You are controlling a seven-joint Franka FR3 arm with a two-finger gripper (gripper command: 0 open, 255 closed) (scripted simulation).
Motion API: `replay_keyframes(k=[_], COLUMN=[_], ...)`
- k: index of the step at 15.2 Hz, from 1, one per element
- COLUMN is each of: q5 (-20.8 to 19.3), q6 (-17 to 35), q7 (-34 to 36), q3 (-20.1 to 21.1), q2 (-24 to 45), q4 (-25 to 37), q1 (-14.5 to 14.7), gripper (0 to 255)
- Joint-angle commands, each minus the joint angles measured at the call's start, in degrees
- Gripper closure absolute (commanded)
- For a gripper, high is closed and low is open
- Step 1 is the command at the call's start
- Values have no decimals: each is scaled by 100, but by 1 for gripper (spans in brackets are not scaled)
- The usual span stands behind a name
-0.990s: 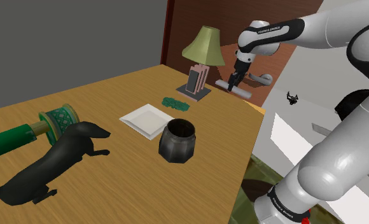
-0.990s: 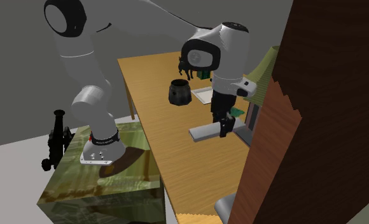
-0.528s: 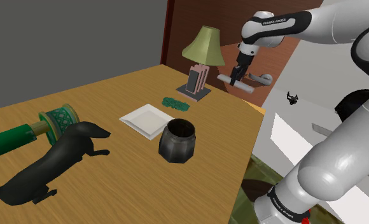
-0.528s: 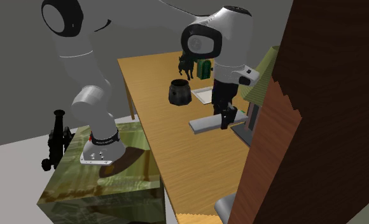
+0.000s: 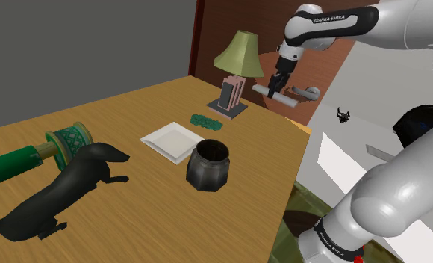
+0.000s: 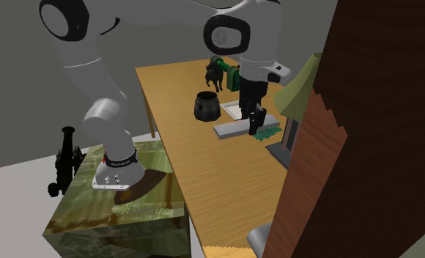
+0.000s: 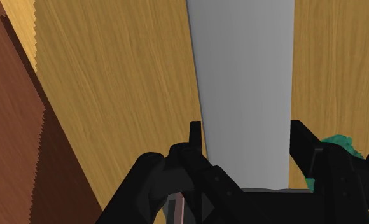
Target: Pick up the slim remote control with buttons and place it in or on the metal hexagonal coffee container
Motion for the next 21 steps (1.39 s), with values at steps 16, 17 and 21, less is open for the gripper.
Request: replay_keyframes(k=[16, 17, 21], q5=[119, 154, 304], q6=[45, 46, 54], q7=[2404, 2543, 3099], q3=[1551, 1649, 2045], q2=[-1372, -1399, -1442], q4=[-1402, -1428, -1471], q1=[870, 927, 1157], gripper=[255, 255, 255])
